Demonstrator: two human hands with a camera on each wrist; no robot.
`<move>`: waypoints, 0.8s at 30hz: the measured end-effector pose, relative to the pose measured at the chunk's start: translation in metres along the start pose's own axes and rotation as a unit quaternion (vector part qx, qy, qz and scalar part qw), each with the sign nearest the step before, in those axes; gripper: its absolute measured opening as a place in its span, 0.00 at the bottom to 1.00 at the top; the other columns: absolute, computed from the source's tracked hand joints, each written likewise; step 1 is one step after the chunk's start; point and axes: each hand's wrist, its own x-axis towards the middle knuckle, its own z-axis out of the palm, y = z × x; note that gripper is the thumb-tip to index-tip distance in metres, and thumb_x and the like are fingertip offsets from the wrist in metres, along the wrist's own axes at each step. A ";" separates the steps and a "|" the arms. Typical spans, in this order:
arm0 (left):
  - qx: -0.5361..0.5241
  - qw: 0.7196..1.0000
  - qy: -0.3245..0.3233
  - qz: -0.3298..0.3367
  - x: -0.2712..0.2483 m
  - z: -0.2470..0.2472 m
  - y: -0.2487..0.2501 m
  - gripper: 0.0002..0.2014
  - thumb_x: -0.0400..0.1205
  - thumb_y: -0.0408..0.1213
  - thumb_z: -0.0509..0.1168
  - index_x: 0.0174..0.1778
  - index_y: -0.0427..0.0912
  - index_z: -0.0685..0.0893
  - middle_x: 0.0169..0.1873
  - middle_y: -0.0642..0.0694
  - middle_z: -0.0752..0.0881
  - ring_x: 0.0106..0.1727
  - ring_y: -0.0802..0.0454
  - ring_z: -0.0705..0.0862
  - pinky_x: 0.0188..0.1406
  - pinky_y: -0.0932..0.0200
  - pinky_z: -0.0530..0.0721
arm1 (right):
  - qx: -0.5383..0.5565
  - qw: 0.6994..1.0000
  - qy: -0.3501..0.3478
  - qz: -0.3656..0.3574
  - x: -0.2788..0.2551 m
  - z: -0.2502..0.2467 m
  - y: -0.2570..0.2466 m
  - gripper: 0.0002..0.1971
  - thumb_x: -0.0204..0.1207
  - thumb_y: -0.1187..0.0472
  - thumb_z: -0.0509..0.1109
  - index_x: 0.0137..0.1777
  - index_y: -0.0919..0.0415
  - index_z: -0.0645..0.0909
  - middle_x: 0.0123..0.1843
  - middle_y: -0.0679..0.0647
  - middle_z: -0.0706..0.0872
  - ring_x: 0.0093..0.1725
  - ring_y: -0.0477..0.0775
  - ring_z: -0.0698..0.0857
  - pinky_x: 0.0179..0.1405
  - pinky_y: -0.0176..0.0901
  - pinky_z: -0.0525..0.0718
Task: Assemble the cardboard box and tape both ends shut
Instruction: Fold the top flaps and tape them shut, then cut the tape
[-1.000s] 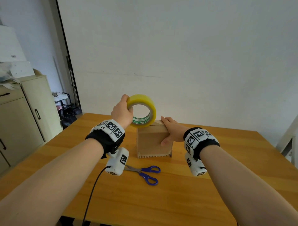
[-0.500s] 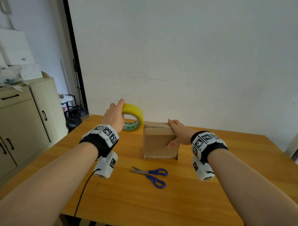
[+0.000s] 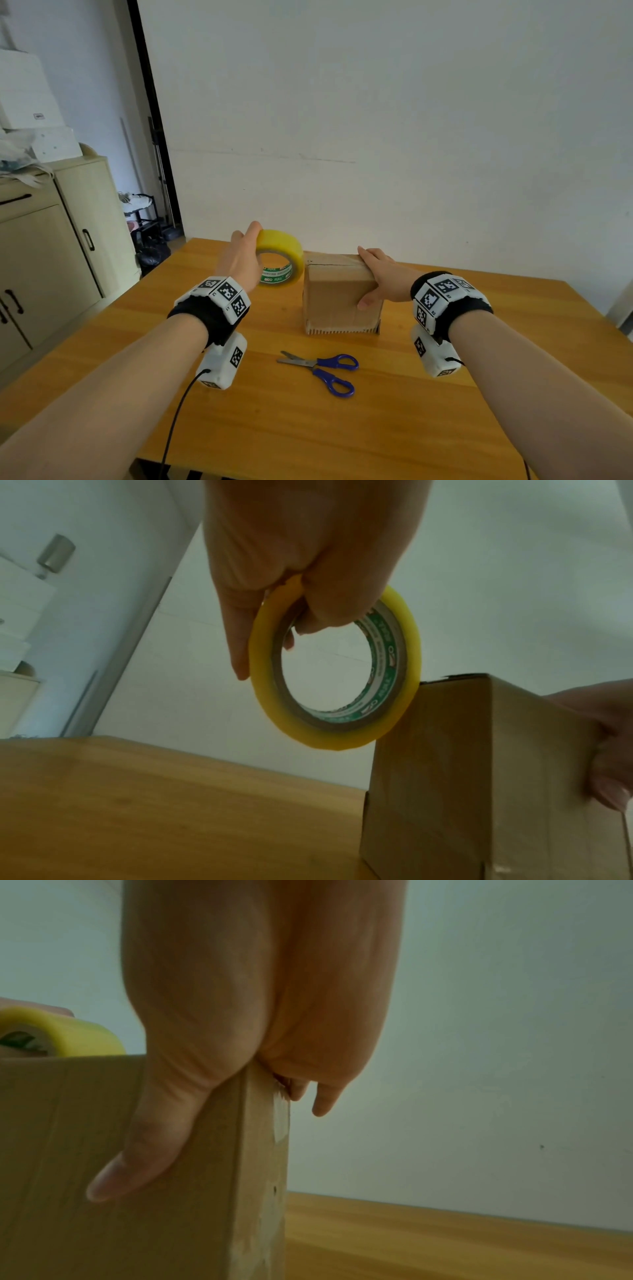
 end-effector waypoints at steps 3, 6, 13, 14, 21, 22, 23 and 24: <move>-0.015 1.000 -0.004 -0.003 -0.003 0.005 -0.002 0.16 0.80 0.24 0.58 0.63 0.41 0.69 0.47 0.36 0.76 0.37 0.40 0.76 0.34 0.50 0.73 | -0.007 1.000 -0.003 -0.001 0.001 0.000 -0.001 0.60 0.65 0.50 0.80 0.84 0.60 0.39 0.84 0.55 0.50 0.81 0.59 0.57 0.78 0.52 0.65; -0.028 1.000 -0.008 -0.004 -0.005 0.007 -0.002 0.16 0.80 0.24 0.59 0.63 0.40 0.69 0.44 0.39 0.73 0.40 0.39 0.77 0.36 0.50 0.73 | -0.027 1.000 -0.005 0.004 0.001 0.000 -0.001 0.62 0.64 0.48 0.80 0.83 0.60 0.36 0.85 0.55 0.47 0.83 0.58 0.55 0.80 0.52 0.62; -0.039 0.999 -0.008 -0.008 -0.010 0.010 0.001 0.13 0.80 0.25 0.59 0.59 0.39 0.69 0.43 0.37 0.75 0.37 0.42 0.75 0.33 0.52 0.70 | -0.122 0.989 0.053 -0.059 -0.008 0.005 -0.010 0.59 0.69 0.44 0.75 0.82 0.55 0.30 0.85 0.50 0.35 0.84 0.48 0.39 0.83 0.49 0.41; -0.043 0.999 -0.009 -0.007 -0.010 0.011 0.001 0.13 0.80 0.25 0.59 0.59 0.39 0.69 0.43 0.37 0.75 0.37 0.41 0.76 0.32 0.52 0.69 | -0.126 0.989 0.051 -0.059 -0.008 0.007 -0.013 0.59 0.69 0.40 0.73 0.82 0.56 0.31 0.86 0.50 0.36 0.84 0.48 0.39 0.83 0.48 0.40; -0.058 0.998 -0.003 -0.006 -0.013 0.013 -0.001 0.13 0.81 0.24 0.58 0.60 0.38 0.68 0.38 0.38 0.77 0.34 0.42 0.76 0.23 0.56 0.66 | -0.135 0.986 0.079 -0.060 -0.006 0.015 -0.029 0.56 0.68 0.32 0.67 0.83 0.53 0.34 0.86 0.52 0.42 0.85 0.51 0.43 0.84 0.51 0.42; -0.064 0.998 -0.003 -0.008 -0.014 0.013 -0.001 0.13 0.81 0.24 0.58 0.60 0.38 0.69 0.36 0.39 0.76 0.33 0.42 0.76 0.24 0.54 0.68 | -0.145 0.983 0.084 -0.074 -0.005 0.016 -0.032 0.56 0.69 0.31 0.66 0.84 0.53 0.35 0.86 0.51 0.41 0.85 0.51 0.43 0.84 0.51 0.42; -0.069 0.998 -0.003 -0.009 -0.016 0.012 0.000 0.13 0.81 0.24 0.58 0.60 0.37 0.69 0.36 0.39 0.76 0.33 0.42 0.76 0.25 0.52 0.70 | -0.154 0.980 0.088 -0.086 -0.004 0.018 -0.036 0.55 0.69 0.31 0.66 0.84 0.53 0.36 0.86 0.50 0.41 0.85 0.50 0.42 0.84 0.51 0.42; -0.073 0.997 -0.002 -0.009 -0.017 0.012 0.002 0.13 0.81 0.24 0.58 0.60 0.37 0.69 0.35 0.39 0.76 0.33 0.42 0.76 0.27 0.51 0.71 | -0.159 0.979 0.090 -0.096 -0.003 0.019 -0.040 0.55 0.69 0.30 0.65 0.84 0.54 0.36 0.86 0.50 0.40 0.85 0.50 0.42 0.83 0.50 0.42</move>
